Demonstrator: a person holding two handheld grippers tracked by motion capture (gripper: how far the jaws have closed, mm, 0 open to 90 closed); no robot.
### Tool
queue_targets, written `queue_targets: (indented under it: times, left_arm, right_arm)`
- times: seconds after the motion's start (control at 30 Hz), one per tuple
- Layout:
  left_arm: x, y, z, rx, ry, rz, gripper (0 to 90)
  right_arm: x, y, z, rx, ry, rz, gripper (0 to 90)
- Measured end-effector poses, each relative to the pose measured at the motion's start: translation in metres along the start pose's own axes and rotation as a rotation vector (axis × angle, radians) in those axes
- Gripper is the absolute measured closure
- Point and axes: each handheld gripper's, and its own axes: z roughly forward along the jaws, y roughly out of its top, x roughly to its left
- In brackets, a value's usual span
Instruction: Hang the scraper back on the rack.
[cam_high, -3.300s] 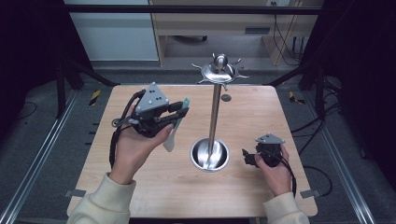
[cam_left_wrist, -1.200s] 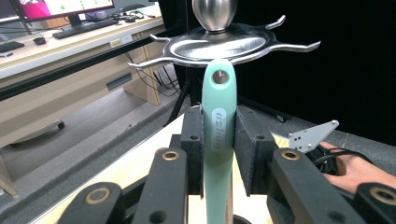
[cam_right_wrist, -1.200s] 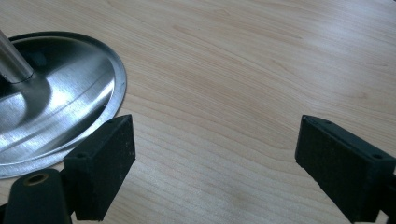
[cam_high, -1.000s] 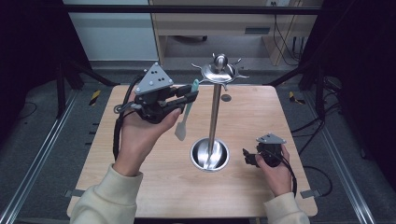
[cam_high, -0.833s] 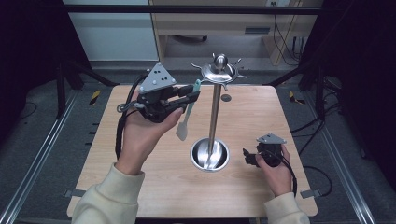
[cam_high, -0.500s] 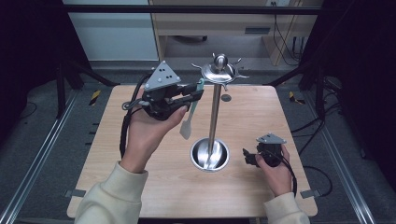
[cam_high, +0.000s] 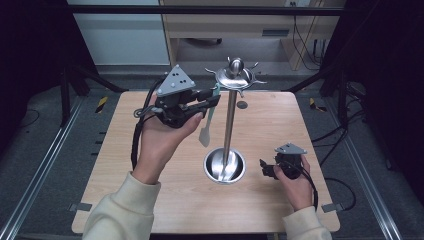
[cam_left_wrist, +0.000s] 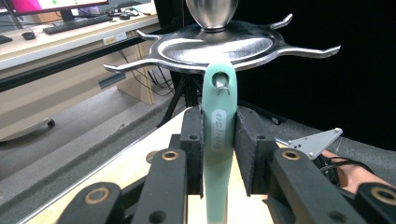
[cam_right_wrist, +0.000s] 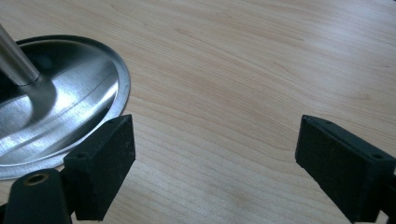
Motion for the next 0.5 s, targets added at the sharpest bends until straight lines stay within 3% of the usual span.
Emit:
queue_targets:
  times: [0.5]
  left_arm:
    - [0.0005,-0.0022,-0.0006,-0.013,-0.001,0.006,73.6]
  right_arm:
    - [-0.0004,-0.0003,0.0002,0.0,0.0,-0.001,12.4]
